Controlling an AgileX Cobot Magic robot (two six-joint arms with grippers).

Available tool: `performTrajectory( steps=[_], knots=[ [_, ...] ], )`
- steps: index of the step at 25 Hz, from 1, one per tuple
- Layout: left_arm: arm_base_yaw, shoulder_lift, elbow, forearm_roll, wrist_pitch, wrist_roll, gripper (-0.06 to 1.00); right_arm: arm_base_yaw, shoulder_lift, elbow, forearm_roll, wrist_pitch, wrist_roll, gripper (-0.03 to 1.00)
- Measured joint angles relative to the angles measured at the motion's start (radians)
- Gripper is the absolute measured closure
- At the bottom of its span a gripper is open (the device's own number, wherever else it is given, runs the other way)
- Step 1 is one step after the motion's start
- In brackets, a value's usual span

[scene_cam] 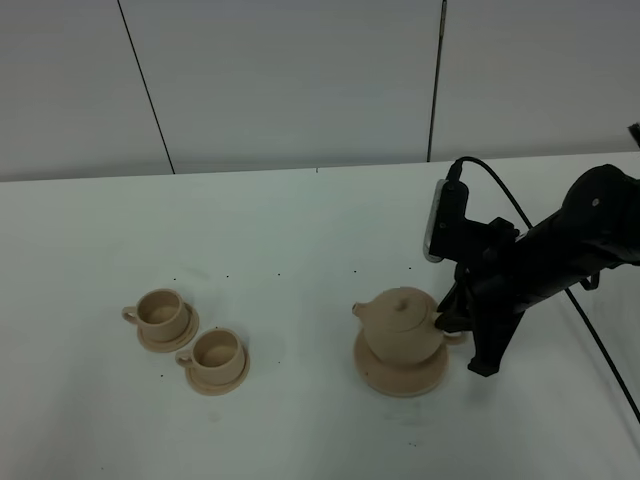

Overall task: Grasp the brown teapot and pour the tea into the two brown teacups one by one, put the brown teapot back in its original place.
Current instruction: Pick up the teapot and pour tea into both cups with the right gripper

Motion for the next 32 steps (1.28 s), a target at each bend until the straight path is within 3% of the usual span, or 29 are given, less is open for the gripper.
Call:
performTrajectory(
  steps=[17,26,32],
  knots=[
    [0.000,0.000,0.000,0.000,0.000,0.000,0.71,0.006,-0.030,0.000,0.036,0.036,0.101,0.87],
    [0.000,0.000,0.000,0.000,0.000,0.000,0.71,0.067,-0.030,-0.113,-0.025,0.093,0.187,0.87],
    [0.000,0.000,0.000,0.000,0.000,0.000,0.71,0.118,-0.028,-0.198,-0.144,0.133,0.297,0.87]
  ],
)
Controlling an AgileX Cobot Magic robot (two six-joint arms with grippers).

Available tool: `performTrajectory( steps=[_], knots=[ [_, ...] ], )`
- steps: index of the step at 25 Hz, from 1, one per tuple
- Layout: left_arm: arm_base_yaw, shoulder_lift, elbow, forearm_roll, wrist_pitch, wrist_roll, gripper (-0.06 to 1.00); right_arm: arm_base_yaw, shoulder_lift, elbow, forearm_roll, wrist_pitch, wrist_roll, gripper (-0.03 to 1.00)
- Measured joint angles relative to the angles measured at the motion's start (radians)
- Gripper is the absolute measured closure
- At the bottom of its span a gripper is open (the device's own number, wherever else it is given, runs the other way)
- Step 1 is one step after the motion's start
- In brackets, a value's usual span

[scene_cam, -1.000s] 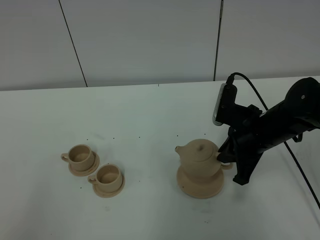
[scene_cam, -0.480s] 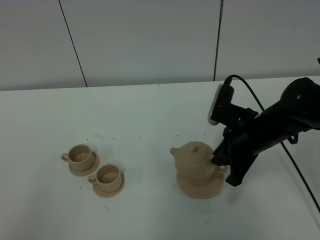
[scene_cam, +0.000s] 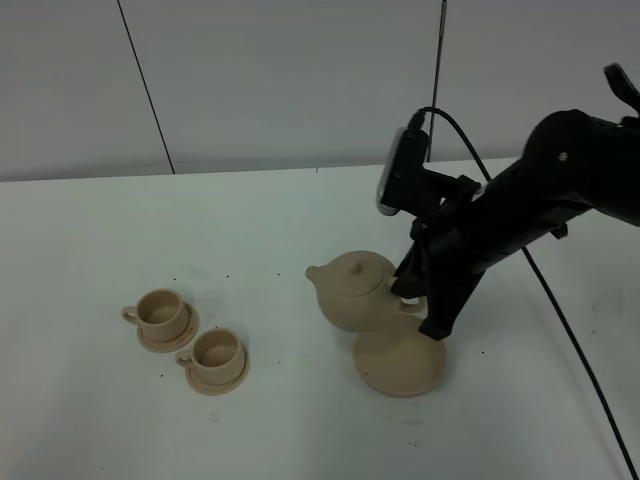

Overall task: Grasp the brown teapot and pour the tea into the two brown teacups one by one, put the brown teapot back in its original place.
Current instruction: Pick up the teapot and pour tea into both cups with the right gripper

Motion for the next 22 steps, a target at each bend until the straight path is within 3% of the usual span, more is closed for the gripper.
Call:
performTrajectory(
  steps=[14,22],
  knots=[
    [0.000,0.000,0.000,0.000,0.000,0.000,0.71,0.098,0.144,-0.203,-0.052,0.042,0.064,0.87],
    [0.000,0.000,0.000,0.000,0.000,0.000,0.71,0.113,0.249,-0.374,-0.115,0.121,0.101,0.87]
  ],
)
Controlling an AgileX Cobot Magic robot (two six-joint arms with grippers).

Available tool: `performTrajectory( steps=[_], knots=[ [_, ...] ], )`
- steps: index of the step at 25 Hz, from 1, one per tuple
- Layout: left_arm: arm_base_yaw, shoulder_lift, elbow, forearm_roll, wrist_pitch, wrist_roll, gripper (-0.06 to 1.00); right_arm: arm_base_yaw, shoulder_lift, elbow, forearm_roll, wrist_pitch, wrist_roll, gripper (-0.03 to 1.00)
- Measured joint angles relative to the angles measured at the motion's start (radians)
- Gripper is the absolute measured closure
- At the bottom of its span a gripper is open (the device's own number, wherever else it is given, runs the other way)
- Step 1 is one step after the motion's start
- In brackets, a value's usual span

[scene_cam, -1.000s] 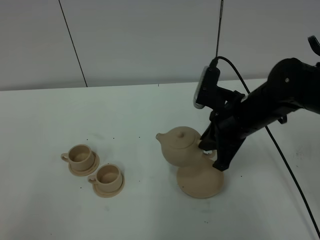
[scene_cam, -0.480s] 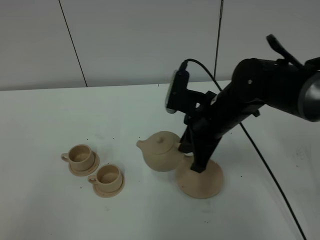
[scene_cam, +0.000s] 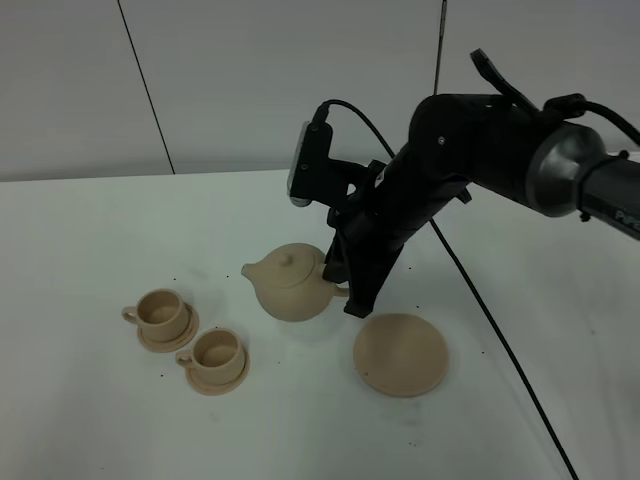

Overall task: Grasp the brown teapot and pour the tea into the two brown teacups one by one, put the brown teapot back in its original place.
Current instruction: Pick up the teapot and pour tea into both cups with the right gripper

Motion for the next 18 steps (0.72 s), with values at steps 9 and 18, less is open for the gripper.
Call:
performTrajectory(
  steps=[9,18],
  knots=[
    [0.000,0.000,0.000,0.000,0.000,0.000,0.71,0.000,0.079,-0.119,-0.041,0.052,0.004,0.87],
    [0.000,0.000,0.000,0.000,0.000,0.000,0.71,0.046,0.122,-0.213,-0.122,0.097,0.019,0.87]
  ],
)
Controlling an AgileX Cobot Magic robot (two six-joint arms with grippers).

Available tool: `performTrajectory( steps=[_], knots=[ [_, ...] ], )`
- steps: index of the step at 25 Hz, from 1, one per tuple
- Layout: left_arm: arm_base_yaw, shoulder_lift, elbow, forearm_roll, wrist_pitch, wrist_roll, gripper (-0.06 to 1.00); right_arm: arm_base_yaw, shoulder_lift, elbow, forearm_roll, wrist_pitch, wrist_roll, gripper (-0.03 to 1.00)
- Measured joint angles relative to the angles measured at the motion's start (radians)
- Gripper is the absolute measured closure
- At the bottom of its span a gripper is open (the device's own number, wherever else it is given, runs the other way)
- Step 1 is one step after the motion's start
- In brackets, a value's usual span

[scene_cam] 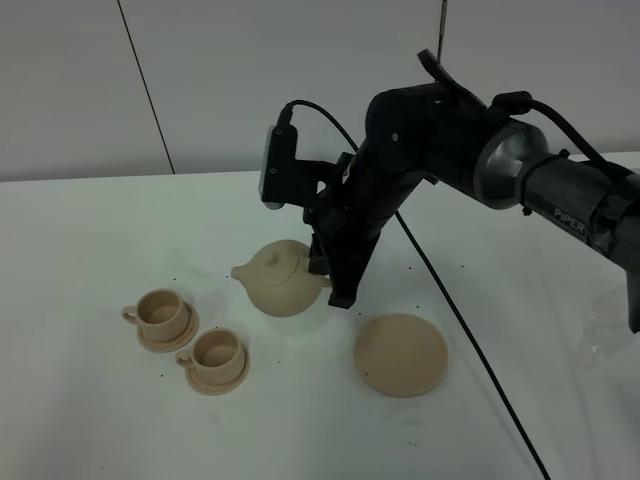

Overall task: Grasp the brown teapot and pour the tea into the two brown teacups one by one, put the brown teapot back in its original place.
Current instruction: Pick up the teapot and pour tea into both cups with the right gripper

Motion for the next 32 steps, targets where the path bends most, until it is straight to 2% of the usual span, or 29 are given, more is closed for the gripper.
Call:
performTrajectory(
  steps=[9,20,32],
  knots=[
    [0.000,0.000,0.000,0.000,0.000,0.001,0.71,0.023,0.000,-0.006,-0.034,-0.006,-0.013,0.87],
    [0.000,0.000,0.000,0.000,0.000,0.001,0.71,0.023,0.006,-0.014,0.023,-0.046,-0.035,0.87],
    [0.000,0.000,0.000,0.000,0.000,0.001,0.71,0.023,0.156,-0.287,0.071,0.064,-0.030,0.87]
  ],
)
